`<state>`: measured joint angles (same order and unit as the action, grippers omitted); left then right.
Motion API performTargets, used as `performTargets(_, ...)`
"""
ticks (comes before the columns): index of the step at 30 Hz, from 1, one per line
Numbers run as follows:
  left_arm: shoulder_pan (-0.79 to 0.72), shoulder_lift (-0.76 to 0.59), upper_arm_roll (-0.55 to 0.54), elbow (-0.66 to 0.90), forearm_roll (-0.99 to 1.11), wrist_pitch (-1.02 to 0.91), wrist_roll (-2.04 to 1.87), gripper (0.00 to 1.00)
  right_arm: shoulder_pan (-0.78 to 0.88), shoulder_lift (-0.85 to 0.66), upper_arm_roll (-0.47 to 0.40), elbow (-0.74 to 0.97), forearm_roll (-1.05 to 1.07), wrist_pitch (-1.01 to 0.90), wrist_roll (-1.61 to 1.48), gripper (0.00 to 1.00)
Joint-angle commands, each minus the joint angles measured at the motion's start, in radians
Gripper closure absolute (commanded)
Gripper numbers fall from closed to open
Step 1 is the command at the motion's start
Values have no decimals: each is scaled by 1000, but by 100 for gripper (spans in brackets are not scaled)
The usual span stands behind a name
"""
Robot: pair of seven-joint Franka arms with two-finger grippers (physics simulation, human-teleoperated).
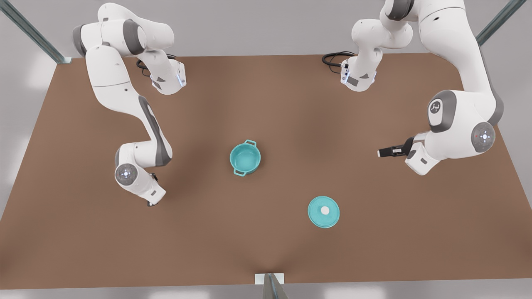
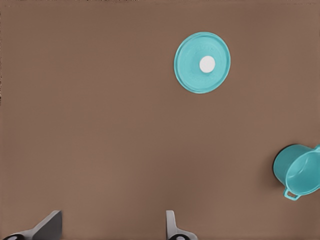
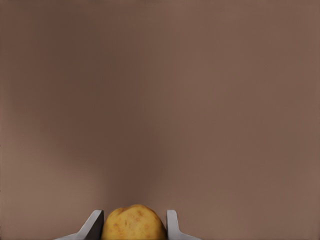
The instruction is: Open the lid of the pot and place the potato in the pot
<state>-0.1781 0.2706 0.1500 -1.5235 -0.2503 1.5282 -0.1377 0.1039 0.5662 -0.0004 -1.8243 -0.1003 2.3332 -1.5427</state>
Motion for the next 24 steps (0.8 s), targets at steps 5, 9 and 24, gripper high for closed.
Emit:
performTargets(5, 0, -1, 0, 0, 2, 15, 18, 0, 13, -25, 48, 2, 5, -35, -22, 48)
performTargets(9, -1, -1, 0, 0, 2, 13, 18, 0, 13, -40, 88, 2, 33, -35, -22, 48)
performTargets(24, -1, -1, 0, -3, 2, 10, 18, 0, 74, -62, 160, 10, 114, -46, -11, 48)
